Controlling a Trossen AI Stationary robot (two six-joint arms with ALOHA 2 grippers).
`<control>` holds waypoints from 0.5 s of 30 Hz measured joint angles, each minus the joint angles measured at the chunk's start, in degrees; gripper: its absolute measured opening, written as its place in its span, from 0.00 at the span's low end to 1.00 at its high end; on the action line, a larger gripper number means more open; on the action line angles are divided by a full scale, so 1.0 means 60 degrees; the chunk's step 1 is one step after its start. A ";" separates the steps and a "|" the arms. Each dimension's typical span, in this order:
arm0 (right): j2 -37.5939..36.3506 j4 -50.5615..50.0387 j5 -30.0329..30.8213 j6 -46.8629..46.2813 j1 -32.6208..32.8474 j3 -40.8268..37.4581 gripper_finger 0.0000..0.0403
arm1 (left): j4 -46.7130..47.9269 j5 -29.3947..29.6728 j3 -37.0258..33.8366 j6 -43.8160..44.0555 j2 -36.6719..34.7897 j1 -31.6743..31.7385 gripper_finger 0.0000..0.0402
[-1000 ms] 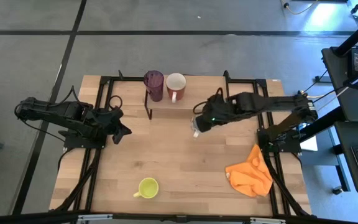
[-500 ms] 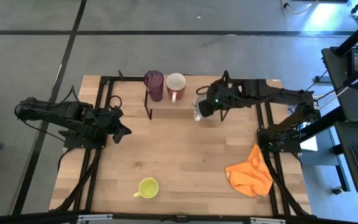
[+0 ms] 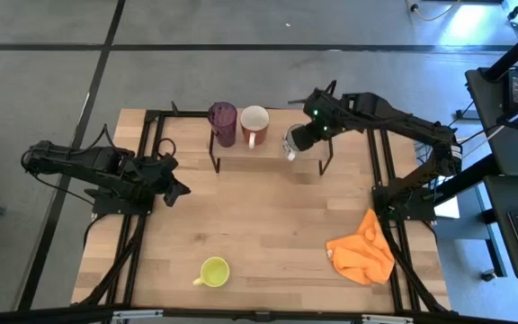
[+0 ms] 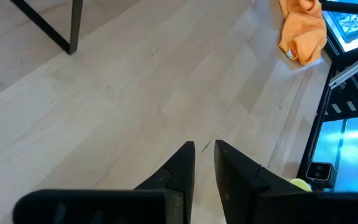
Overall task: Stack small to large cups/mugs on shelf
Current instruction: Put the blue mug on the shelf
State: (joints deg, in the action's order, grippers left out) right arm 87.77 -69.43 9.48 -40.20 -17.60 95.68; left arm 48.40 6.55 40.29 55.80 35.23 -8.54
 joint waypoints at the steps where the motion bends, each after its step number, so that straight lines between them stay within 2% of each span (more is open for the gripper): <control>1: 0.0003 -0.0005 -0.0124 0.0059 -0.0145 0.0000 0.06 | 0.0000 0.0000 0.0000 0.0084 -0.0002 0.0004 0.14; 8: 0.0058 -0.0008 -0.0816 0.0500 -0.0765 0.0000 0.06 | 0.0000 0.0000 0.0000 0.0141 0.0002 0.0003 0.14; 15: 0.0168 0.0075 -0.1087 0.0792 -0.1161 0.0000 0.06 | 0.0000 0.0019 0.0000 0.0141 0.0002 0.0001 0.14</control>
State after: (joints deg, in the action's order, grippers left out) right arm 88.77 -68.98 2.96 -35.45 -24.57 95.68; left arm 48.40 6.66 40.29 56.64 35.24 -8.53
